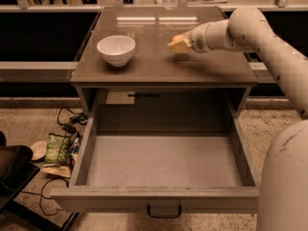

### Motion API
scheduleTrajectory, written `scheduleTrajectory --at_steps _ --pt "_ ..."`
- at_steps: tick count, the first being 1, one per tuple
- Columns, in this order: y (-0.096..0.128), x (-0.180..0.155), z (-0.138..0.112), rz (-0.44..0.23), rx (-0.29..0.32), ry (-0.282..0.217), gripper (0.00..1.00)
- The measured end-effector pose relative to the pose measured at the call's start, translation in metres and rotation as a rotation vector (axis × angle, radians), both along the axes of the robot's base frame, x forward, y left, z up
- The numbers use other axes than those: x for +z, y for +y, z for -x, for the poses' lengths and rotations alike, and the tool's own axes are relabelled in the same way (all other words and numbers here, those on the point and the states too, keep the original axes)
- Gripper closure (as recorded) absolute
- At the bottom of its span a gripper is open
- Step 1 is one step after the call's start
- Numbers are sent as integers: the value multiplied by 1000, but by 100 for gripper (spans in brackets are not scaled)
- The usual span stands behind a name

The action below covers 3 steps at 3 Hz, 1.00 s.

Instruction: Place orange into top drawer

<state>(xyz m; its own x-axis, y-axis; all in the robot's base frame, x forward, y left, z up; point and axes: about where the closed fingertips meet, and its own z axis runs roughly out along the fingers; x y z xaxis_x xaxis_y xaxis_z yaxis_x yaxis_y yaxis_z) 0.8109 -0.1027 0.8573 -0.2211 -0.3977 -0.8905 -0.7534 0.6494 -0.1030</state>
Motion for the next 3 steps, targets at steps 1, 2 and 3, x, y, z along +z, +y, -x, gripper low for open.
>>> scheduleTrajectory --at_steps 1,2,3 --pt "21 46 18 -29 63 -51 100" --pt "37 79 45 -32 109 -77 100" --pt "35 84 74 -11 105 -50 100"
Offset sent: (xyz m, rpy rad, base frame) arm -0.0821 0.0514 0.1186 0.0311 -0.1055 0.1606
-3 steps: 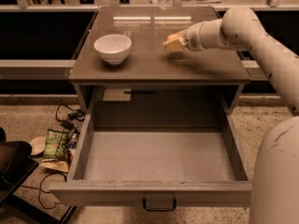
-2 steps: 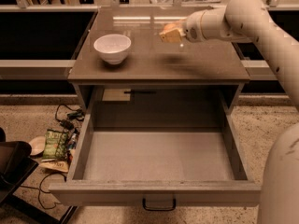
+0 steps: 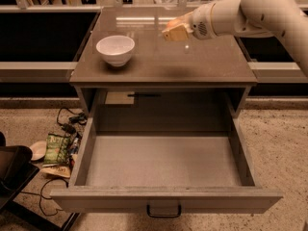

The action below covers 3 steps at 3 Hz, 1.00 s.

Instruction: Place orange into top drawer

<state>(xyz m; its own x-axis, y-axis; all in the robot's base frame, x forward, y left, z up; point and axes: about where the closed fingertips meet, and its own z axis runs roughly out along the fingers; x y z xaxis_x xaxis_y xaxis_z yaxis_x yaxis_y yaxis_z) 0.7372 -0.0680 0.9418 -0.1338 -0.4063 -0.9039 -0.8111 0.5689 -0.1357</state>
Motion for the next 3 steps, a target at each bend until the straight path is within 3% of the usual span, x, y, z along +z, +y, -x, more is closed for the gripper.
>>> scheduleTrajectory --at_steps 1,2,3 --pt "-7 -11 36 18 -7 21 100" --pt "-21 -49 91 6 60 32 100" --pt "-27 -64 122 3 118 7 100"
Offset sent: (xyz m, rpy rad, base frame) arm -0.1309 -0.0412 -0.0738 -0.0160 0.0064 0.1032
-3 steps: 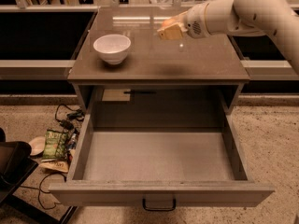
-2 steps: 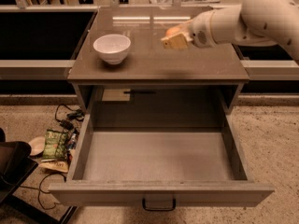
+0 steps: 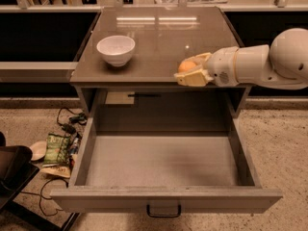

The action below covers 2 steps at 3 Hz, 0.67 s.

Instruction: Place orange into top drawer

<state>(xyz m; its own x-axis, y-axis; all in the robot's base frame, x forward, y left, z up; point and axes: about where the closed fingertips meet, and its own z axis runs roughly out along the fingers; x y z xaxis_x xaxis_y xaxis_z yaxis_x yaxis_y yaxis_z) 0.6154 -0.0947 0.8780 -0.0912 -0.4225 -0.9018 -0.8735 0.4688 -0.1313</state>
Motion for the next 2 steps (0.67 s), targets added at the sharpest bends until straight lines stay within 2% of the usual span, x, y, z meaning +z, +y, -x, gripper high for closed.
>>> scheduleTrajectory --at_steps 1,2 --pt "4 -20 20 -4 40 -1 100" --pt "6 -21 19 -2 44 5 100"
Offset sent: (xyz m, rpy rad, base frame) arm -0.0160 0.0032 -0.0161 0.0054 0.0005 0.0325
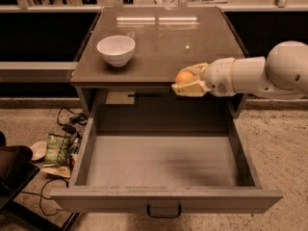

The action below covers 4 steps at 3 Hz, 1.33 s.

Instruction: Place orange into top drawer

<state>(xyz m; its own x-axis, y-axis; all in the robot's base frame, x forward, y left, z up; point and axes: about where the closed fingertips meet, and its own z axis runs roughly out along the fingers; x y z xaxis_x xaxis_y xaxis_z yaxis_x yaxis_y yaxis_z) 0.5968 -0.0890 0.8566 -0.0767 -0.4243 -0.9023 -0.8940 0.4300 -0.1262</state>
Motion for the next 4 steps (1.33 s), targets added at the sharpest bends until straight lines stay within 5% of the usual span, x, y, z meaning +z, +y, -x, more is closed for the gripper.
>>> scheduleTrajectory --at_steps 2,4 --pt "13 -116 23 -93 -2 149 100" --pt "29 -204 47 -116 24 213 100"
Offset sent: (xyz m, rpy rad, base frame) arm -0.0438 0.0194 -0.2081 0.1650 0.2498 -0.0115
